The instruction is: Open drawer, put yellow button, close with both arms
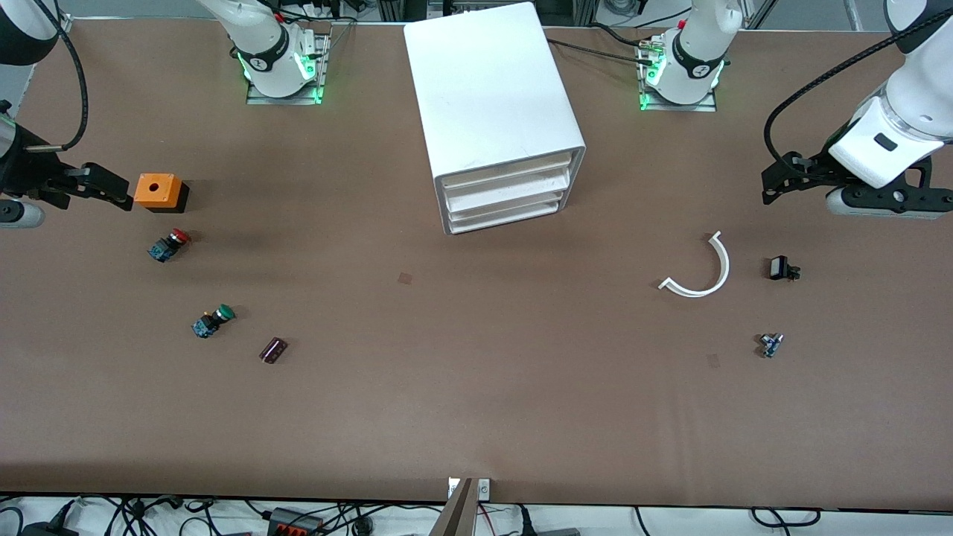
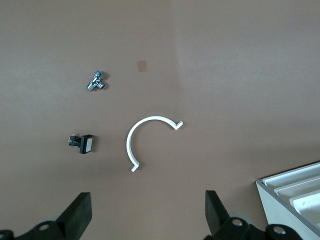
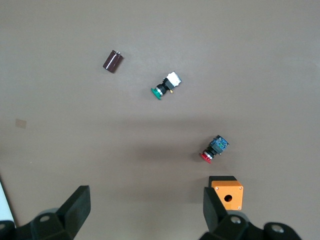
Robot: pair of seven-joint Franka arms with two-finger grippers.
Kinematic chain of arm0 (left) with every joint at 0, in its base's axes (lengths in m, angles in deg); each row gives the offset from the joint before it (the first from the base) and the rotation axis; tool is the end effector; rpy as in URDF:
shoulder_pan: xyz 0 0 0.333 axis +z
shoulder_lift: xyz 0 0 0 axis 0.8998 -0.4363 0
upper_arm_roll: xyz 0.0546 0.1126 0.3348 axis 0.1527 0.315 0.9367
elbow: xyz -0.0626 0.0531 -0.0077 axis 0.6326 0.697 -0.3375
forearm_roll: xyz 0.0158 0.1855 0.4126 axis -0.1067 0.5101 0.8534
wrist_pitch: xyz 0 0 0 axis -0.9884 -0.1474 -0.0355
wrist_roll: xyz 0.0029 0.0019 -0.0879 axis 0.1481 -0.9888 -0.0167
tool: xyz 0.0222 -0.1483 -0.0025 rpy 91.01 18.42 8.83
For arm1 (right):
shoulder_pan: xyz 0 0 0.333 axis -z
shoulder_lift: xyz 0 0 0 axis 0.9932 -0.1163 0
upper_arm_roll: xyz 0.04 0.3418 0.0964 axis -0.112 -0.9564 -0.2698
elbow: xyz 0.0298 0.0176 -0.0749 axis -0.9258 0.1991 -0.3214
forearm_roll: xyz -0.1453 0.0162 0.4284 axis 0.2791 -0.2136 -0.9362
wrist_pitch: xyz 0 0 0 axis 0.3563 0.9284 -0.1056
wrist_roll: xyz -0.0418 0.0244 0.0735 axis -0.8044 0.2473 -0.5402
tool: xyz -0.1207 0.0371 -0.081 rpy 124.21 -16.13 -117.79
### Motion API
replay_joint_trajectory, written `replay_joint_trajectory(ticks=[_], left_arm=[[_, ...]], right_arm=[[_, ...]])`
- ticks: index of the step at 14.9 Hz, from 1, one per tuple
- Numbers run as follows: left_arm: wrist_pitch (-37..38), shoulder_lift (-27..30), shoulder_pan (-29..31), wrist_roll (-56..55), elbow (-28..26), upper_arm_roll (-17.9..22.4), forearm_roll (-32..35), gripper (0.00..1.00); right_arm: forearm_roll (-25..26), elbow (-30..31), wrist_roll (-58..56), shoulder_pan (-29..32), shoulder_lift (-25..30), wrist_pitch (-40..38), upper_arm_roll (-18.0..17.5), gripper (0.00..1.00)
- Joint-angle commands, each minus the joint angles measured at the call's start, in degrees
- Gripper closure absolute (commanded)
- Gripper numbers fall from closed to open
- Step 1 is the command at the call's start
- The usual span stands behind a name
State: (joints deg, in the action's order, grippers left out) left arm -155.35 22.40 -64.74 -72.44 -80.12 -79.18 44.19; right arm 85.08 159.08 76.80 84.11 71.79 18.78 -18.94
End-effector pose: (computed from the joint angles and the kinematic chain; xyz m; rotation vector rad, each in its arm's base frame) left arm 0.6084 -0.0558 0.5668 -3.1399 0.0617 -0.0041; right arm 0.6346 -0.0184 0.5635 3.1160 -0.0016 -0.0349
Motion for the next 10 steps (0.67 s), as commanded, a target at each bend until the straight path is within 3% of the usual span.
replay_joint_trajectory(ticks=[1, 10], left_arm=[[1.15, 1.43, -0.01, 1.32, -0.7, 0.07, -0.8, 0.0], [2.12, 1.43, 0.08, 1.14, -0.52, -0.72, -0.71, 0.0]], right_arm=[[1.0, 0.39, -0.18, -0.61, 0.63, 0.22, -0.29, 0.0], [1.0, 0.57, -0.27, -0.43, 1.24, -0.31, -0.12, 0.0]])
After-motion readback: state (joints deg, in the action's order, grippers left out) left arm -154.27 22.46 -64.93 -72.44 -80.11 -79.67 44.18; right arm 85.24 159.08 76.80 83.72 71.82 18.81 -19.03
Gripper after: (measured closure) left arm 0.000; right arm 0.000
